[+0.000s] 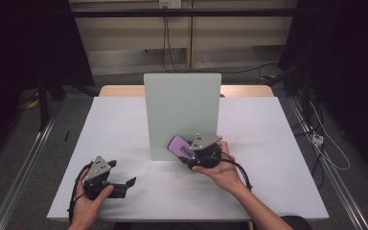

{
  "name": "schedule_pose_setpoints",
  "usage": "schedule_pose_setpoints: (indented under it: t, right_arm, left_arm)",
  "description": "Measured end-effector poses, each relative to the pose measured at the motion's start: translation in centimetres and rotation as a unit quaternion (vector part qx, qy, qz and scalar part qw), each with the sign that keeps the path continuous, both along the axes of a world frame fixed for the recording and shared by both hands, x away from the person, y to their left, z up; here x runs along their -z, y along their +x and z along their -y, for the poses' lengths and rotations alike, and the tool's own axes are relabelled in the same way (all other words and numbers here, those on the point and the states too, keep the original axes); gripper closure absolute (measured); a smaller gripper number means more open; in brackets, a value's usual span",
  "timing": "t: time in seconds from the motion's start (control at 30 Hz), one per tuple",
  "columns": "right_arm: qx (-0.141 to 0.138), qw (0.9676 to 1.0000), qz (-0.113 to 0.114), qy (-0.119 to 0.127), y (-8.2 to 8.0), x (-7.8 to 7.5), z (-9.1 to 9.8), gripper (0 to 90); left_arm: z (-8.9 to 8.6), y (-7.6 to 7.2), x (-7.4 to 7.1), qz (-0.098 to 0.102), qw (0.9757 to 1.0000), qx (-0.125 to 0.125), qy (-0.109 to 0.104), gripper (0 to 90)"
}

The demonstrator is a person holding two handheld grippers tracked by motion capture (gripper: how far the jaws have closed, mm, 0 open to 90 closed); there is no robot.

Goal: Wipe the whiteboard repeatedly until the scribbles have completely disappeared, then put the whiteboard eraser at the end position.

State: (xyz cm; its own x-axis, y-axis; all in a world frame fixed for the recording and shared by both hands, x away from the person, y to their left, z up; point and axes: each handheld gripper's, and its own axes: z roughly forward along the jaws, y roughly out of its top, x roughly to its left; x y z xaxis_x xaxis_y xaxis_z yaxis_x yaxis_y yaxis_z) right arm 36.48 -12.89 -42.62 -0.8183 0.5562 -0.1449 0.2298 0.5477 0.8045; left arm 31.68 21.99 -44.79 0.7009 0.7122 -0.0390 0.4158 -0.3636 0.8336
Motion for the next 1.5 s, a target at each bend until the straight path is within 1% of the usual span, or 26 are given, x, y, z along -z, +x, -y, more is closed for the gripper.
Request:
schedule_pose_setpoints:
  t: [0.07,0.17,0.27,0.3,0.37,0.43,0.5,0.57,0.63,0.73,0.8,0.83,0.87,0.9,0.97,1.03,1.07,1.13,1.17,1.23,1.27,1.37,1.4,1.43,1.5]
  right_arm:
    - [0.008,0.9999,0.004,0.004,-0.1,-0.3,0.6,41.4]
    - [0.027,0.9993,0.023,0.014,-0.2,-1.0,1.5,41.4]
    - [0.043,0.9983,0.028,0.026,-0.1,-1.9,2.7,41.4]
    - [0.047,0.9981,0.027,0.030,-0.1,-2.1,3.1,41.4]
    - [0.042,0.9982,0.015,0.039,-0.2,-2.5,3.9,41.4]
    - [0.038,0.9982,0.008,0.045,-0.4,-2.8,4.3,41.4]
    - [0.033,0.9986,0.004,0.042,-0.6,-3.0,4.2,41.4]
    - [0.024,0.9990,-0.008,0.038,-0.7,-2.9,4.0,41.4]
    - [0.021,0.9990,-0.016,0.036,-0.8,-2.7,3.8,41.4]
    - [0.013,0.9984,-0.037,0.042,-0.7,-2.6,3.8,41.4]
    - [-0.001,0.9977,-0.055,0.041,-0.6,-2.6,3.8,41.4]
    - [-0.003,0.9972,-0.063,0.040,-0.5,-2.6,3.8,41.4]
    - [-0.008,0.9965,-0.073,0.039,-0.4,-2.6,3.7,41.4]
    - [-0.015,0.9961,-0.080,0.035,-0.3,-2.6,3.6,41.4]
    - [-0.023,0.9950,-0.090,0.035,-0.2,-2.6,3.4,41.4]
    - [-0.032,0.9942,-0.096,0.036,-0.2,-2.6,3.1,41.4]
    - [-0.035,0.9939,-0.099,0.032,-0.2,-2.5,3.0,41.4]
    - [-0.040,0.9925,-0.110,0.033,-0.2,-2.4,3.0,41.4]
    - [-0.042,0.9924,-0.111,0.030,-0.2,-2.3,3.0,41.4]
    - [-0.045,0.9912,-0.121,0.028,-0.3,-2.2,3.0,41.4]
    - [-0.046,0.9909,-0.123,0.031,-0.4,-2.1,3.0,41.4]
    - [-0.051,0.9891,-0.134,0.033,-0.4,-2.1,3.0,41.4]
    - [-0.053,0.9880,-0.141,0.035,-0.5,-2.0,3.1,41.4]
    - [-0.054,0.9878,-0.142,0.033,-0.5,-2.0,3.1,41.4]
    - [-0.057,0.9861,-0.153,0.031,-0.5,-2.0,3.2,41.4]
  left_arm:
    - [0.0,-0.1,-0.1,0.003,1.0000,0.000,-0.001,4.9]
    - [-0.2,-0.3,-0.3,0.005,1.0000,-0.001,-0.002,4.9]
    - [-0.3,-0.2,-0.2,0.005,1.0000,-0.003,-0.002,4.9]
    - [-0.2,-0.2,-0.1,0.001,1.0000,-0.004,-0.006,4.9]
    - [-0.1,-0.2,-0.1,0.001,1.0000,-0.002,-0.005,4.9]
    - [0.0,-0.2,-0.1,0.002,1.0000,0.001,-0.003,4.9]
    - [0.1,-0.2,-0.1,0.002,1.0000,0.001,-0.003,4.9]
    - [0.1,-0.2,-0.2,0.003,1.0000,0.002,-0.001,4.9]
    - [0.0,-0.3,-0.2,0.005,1.0000,0.001,-0.002,4.9]
    - [0.0,-0.3,-0.2,0.004,1.0000,0.001,-0.002,4.9]
    - [0.0,-0.2,-0.1,0.001,1.0000,0.000,-0.003,4.9]
    - [0.0,-0.2,0.0,0.002,1.0000,0.002,0.000,4.9]
    - [0.1,-0.1,0.0,0.000,1.0000,0.002,-0.001,4.9]
    - [0.0,0.0,0.1,-0.001,1.0000,0.003,-0.002,4.9]
    - [-0.1,0.0,0.2,-0.007,1.0000,0.001,-0.004,4.9]
    - [-0.2,0.1,0.1,-0.009,0.9999,-0.002,-0.009,4.9]
    - [-0.2,0.1,0.1,-0.008,0.9999,-0.003,-0.010,4.9]
    - [-0.2,0.1,0.0,-0.004,1.0000,0.001,-0.009,4.9]
    - [-0.1,0.1,0.0,-0.005,0.9999,0.001,-0.010,4.9]
    - [-0.1,0.0,0.0,-0.003,1.0000,0.001,-0.007,5.0]
    - [-0.1,-0.1,-0.1,-0.001,1.0000,0.002,-0.005,5.0]
    - [0.0,-0.1,-0.2,0.000,1.0000,0.004,-0.004,4.9]
    - [0.1,-0.1,-0.2,0.001,1.0000,0.003,-0.006,4.9]
    - [0.1,-0.1,-0.3,0.002,1.0000,0.004,-0.003,4.9]
    - [0.2,0.0,-0.3,0.003,1.0000,0.006,-0.001,4.9]
